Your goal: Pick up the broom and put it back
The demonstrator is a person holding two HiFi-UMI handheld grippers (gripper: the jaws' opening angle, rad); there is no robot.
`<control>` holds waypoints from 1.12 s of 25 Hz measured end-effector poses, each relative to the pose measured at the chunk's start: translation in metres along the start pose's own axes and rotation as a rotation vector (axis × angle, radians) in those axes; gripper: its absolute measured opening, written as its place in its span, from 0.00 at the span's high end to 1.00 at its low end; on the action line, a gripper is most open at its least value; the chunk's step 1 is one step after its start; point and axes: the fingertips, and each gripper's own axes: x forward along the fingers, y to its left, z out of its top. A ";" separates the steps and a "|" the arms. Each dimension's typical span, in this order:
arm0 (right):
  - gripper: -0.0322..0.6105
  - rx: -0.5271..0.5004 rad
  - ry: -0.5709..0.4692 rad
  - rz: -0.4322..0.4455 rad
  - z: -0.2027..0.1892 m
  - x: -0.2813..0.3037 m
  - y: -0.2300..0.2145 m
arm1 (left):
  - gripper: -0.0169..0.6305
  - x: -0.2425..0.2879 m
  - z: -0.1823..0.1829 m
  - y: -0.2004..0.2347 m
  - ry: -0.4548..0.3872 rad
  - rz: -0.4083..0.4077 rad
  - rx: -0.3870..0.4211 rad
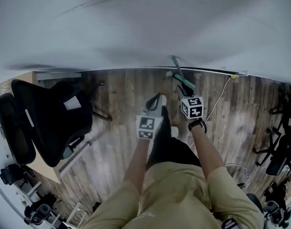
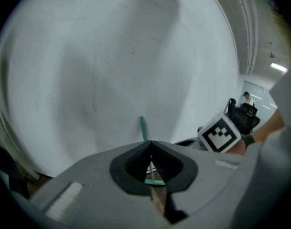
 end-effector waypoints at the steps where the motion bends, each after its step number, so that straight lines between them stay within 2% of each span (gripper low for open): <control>1: 0.82 -0.010 -0.001 0.001 0.003 0.012 -0.003 | 0.97 0.006 0.000 0.008 0.005 -0.006 0.019; 8: 0.73 -0.023 0.005 -0.072 0.022 0.073 -0.029 | 0.97 0.028 -0.006 0.047 0.018 -0.005 -0.004; 10: 0.72 -0.022 0.013 -0.095 0.023 0.087 -0.035 | 0.97 0.029 -0.004 0.054 0.020 0.009 -0.036; 15: 0.62 -0.093 0.061 -0.140 0.022 0.125 -0.052 | 0.97 0.041 0.001 0.073 -0.010 0.042 -0.123; 18: 0.63 -0.079 0.061 -0.154 0.025 0.138 -0.060 | 0.97 0.042 0.006 0.075 -0.011 0.037 -0.129; 21: 0.70 -0.060 0.053 -0.175 0.030 0.140 -0.066 | 0.97 0.034 0.008 0.078 -0.016 0.046 -0.142; 23: 0.78 -0.056 0.047 -0.183 0.033 0.137 -0.067 | 0.97 0.027 0.008 0.083 -0.020 0.060 -0.165; 28: 0.79 -0.067 0.054 -0.174 0.029 0.109 -0.068 | 0.97 0.017 0.024 0.079 -0.052 0.086 -0.206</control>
